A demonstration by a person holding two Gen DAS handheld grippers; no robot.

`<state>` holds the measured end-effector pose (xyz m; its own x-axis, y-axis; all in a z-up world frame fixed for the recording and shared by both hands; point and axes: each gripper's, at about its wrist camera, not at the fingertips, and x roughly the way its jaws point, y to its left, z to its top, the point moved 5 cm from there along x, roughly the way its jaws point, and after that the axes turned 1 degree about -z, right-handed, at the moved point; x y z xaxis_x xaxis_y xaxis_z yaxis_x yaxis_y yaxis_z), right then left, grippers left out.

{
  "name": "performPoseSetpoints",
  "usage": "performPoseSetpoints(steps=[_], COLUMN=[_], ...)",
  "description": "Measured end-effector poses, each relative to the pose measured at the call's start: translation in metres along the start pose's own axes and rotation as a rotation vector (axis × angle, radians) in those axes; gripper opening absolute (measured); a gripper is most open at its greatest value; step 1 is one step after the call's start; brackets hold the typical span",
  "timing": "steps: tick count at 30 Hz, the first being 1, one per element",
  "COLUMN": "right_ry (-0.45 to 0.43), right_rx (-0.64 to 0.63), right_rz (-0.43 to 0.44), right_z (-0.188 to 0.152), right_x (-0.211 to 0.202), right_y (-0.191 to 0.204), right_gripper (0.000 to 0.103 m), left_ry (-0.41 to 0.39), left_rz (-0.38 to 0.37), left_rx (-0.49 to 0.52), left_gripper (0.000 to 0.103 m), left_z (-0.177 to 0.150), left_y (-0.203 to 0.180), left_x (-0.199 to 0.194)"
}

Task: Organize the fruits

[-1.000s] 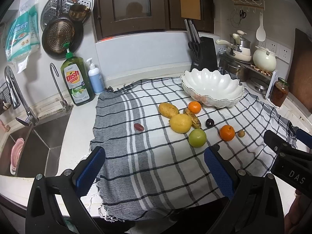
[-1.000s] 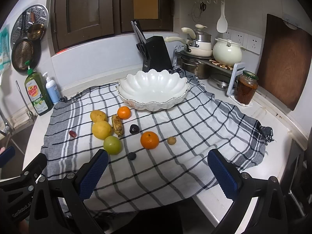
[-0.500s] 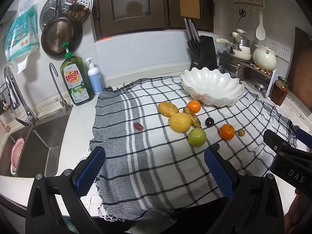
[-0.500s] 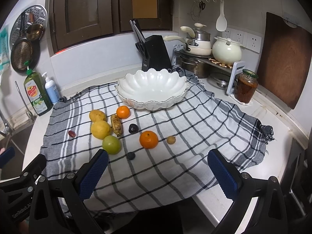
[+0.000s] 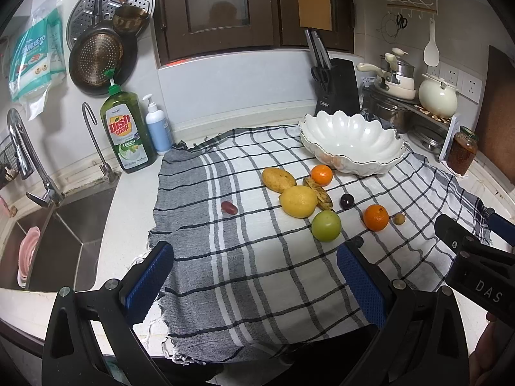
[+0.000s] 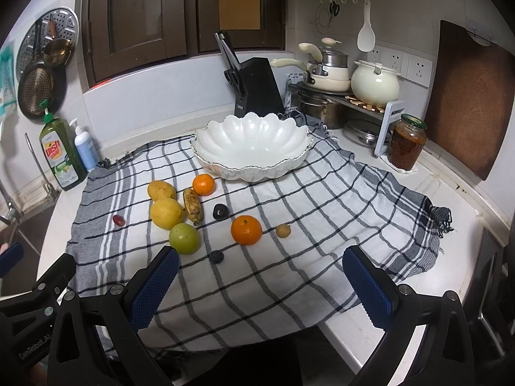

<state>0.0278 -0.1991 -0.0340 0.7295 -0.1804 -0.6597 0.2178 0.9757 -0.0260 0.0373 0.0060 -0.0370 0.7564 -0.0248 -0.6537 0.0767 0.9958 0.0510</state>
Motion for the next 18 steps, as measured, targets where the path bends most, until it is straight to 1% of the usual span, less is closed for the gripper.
performPoseSetpoints(steps=[2, 3, 18], right_ry=[-0.001, -0.001, -0.003], right_rx=[0.001, 0.001, 0.0], right_rz=[-0.001, -0.002, -0.002], right_z=[0.0006, -0.0001, 0.0018], right_x=[0.0005, -0.0013, -0.0026], right_y=[-0.0024, 0.004, -0.0044], right_gripper=[0.103, 0.103, 0.103], left_ry=[0.0, 0.0, -0.002], left_rz=[0.0, 0.0, 0.0], left_rx=[0.001, 0.0, 0.002], left_gripper=[0.103, 0.103, 0.103], left_z=[0.0001, 0.0, 0.0], left_y=[0.0001, -0.0001, -0.0002], left_x=[0.0001, -0.0001, 0.0005])
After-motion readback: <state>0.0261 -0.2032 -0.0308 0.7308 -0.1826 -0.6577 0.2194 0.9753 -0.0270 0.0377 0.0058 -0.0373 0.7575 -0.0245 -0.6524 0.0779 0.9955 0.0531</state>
